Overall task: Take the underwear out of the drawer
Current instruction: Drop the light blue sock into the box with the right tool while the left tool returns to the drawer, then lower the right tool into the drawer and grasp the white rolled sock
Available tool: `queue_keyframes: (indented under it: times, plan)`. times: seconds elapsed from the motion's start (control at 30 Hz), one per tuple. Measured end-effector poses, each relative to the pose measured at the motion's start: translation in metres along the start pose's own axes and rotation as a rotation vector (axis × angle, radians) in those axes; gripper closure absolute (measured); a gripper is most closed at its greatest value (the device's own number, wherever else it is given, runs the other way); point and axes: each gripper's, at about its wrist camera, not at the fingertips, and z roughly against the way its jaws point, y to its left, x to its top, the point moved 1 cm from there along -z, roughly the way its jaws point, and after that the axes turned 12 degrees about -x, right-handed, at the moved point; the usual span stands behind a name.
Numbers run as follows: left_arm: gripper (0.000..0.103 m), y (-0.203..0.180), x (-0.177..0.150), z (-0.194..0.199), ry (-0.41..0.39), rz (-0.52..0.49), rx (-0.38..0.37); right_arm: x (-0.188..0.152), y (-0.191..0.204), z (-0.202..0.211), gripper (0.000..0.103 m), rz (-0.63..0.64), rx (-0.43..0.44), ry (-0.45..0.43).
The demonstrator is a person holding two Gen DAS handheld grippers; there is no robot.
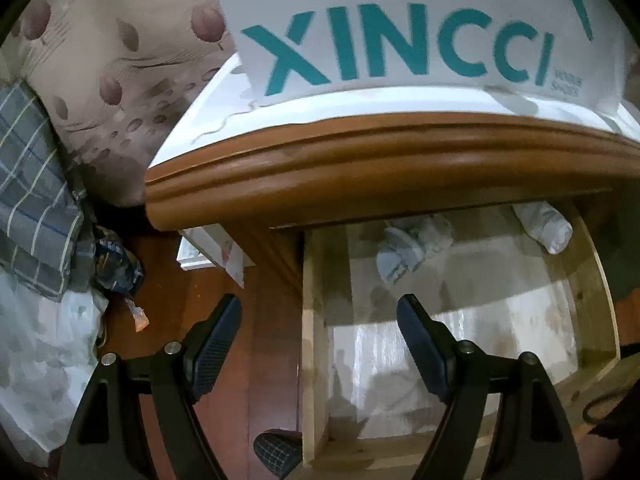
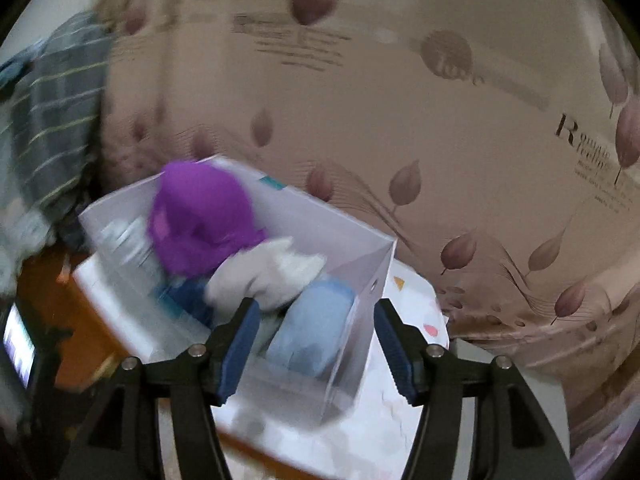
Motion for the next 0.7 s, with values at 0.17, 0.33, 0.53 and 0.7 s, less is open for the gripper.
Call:
queue_keyframes:
  times: [0.17,0.33,0.53,0.7]
  plan:
    - [0.025,0.003,-0.001,-0.005,0.036,0.032,-0.038,-0.069,0.03,0.023,0.042,0.132,0.068,0.03]
    - [0.025,0.004,-0.003,-0.012,0.06,0.022,-0.015,-0.13,0.065,0.008,0.042,0.272,0.11,0.13]
    - [0.025,-0.003,-0.01,-0.028,0.123,-0.024,-0.028,-0.178,0.098,-0.029,0.042,0.378,0.084,0.197]
    - [0.025,-0.006,-0.015,-0.041,0.181,-0.029,-0.047,-0.191,0.112,-0.05,0.042,0.455,0.053,0.186]
